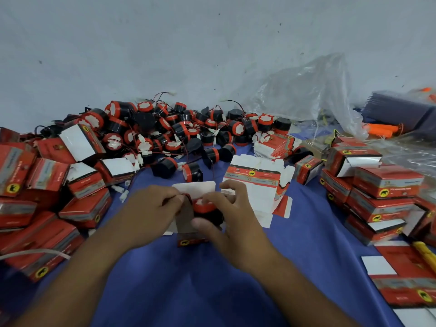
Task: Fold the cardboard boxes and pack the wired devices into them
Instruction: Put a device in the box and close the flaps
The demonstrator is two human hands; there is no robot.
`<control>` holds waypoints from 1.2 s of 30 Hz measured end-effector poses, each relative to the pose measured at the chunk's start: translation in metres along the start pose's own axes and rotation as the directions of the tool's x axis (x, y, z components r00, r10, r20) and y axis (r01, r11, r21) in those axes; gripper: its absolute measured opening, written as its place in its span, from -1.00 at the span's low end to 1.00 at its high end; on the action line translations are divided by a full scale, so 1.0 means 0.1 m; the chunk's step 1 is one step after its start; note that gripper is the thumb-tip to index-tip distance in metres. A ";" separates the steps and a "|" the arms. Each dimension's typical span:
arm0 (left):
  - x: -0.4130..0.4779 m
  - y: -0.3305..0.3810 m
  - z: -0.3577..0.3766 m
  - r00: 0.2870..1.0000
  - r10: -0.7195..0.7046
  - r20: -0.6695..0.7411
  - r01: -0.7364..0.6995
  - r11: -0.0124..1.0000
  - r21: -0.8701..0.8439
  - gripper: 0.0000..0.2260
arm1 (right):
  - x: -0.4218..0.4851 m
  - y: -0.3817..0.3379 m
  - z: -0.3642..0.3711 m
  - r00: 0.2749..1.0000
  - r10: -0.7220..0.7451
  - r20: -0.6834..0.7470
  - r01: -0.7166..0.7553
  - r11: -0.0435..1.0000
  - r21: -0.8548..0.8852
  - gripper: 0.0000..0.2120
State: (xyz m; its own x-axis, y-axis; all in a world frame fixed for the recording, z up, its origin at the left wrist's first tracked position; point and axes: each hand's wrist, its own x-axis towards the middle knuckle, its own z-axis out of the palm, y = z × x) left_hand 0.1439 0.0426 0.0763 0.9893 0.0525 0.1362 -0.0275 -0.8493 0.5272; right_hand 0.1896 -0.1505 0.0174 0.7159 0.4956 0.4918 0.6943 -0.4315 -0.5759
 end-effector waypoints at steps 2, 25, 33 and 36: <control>0.03 -0.04 0.04 1.000 0.012 0.010 -0.013 0.999 0.036 -0.68 | 0.02 -0.04 0.02 0.993 0.093 -0.073 -0.097 0.994 -0.050 -0.81; 0.08 -0.28 0.23 0.971 0.194 0.143 -0.176 0.976 -0.130 -0.53 | 0.08 0.02 -0.18 0.994 0.046 0.096 -0.036 0.994 -0.101 -0.75; 0.11 -0.40 0.18 0.975 0.169 0.147 -0.162 0.985 -0.058 -0.54 | 0.07 0.10 -0.23 0.981 -0.152 0.125 0.156 0.987 -0.027 -0.81; 0.11 -0.44 0.16 0.975 0.162 0.154 -0.150 0.985 -0.088 -0.63 | 0.08 0.12 -0.25 0.986 -0.153 0.061 0.148 0.986 0.081 -0.80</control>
State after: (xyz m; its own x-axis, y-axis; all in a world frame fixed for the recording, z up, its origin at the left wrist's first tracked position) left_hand 0.1579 0.0718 0.0410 0.9819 -0.1674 0.0889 -0.1879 -0.7980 0.5726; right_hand 0.2061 -0.1705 0.0305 0.5958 0.6003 0.5336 0.7842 -0.2913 -0.5479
